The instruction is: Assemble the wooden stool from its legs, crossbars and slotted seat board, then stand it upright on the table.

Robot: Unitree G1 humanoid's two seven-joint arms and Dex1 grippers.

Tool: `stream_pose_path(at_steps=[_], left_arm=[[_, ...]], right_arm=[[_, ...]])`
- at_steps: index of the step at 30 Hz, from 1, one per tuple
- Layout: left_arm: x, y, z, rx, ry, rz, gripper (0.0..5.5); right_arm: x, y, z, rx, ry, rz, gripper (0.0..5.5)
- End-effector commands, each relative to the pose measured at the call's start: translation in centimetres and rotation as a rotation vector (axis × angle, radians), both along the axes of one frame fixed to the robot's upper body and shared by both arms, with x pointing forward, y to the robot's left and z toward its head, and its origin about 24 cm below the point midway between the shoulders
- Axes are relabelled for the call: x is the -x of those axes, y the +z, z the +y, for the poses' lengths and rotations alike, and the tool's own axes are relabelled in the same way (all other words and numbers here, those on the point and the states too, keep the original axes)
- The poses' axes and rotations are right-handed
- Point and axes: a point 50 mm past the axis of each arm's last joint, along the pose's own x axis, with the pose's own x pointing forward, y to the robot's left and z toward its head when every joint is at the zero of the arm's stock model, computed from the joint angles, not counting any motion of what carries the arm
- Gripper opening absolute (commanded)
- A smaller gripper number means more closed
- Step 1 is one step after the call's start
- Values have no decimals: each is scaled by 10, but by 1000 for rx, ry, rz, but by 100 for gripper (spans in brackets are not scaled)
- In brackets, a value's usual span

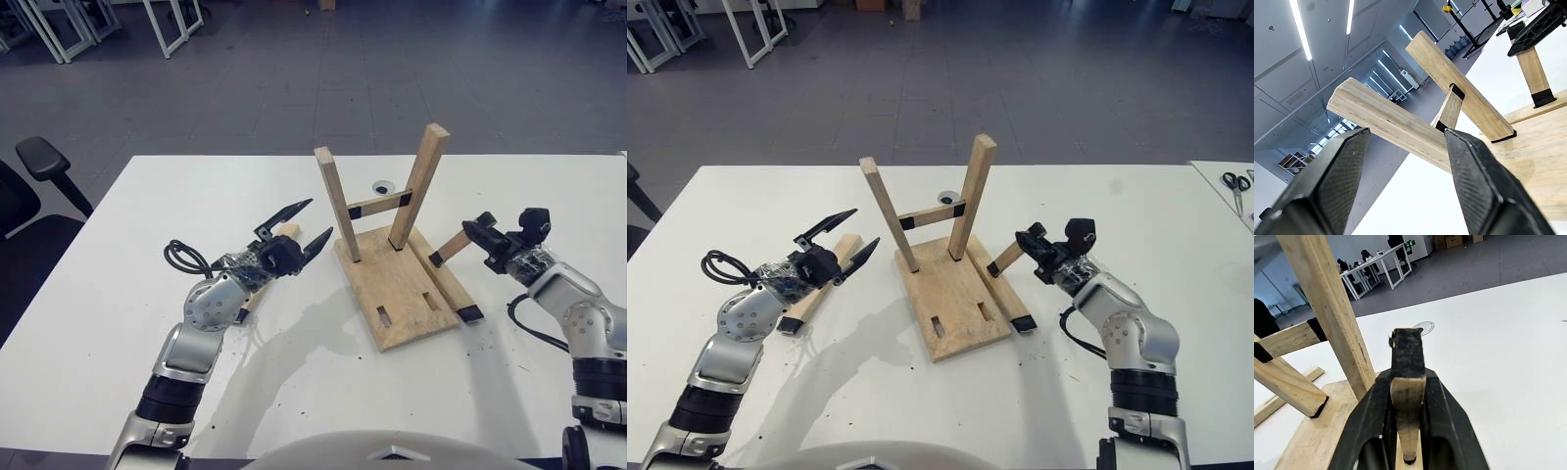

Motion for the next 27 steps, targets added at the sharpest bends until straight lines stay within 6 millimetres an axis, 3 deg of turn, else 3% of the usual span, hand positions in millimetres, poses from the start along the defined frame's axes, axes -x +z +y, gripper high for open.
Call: stream_pose_path(at_steps=[1,6,18,23,27], left_arm=[[-3,1,-1,-15,4,-2,281],[-1,-2,0,-12,16,7,281],[-1,-3,-1,-10,17,12,281],[-2,-4,1,-14,20,19,281],[-2,-5,1,-13,21,21,281]], right_arm=[[9,-13,-5,180,-63,113,40],[9,10,-26,309,-158,142,40],[-5,34,-36,337,-222,95,40],[-13,69,-38,333,-274,-25,148],[-23,105,-35,325,-307,-145,183]])
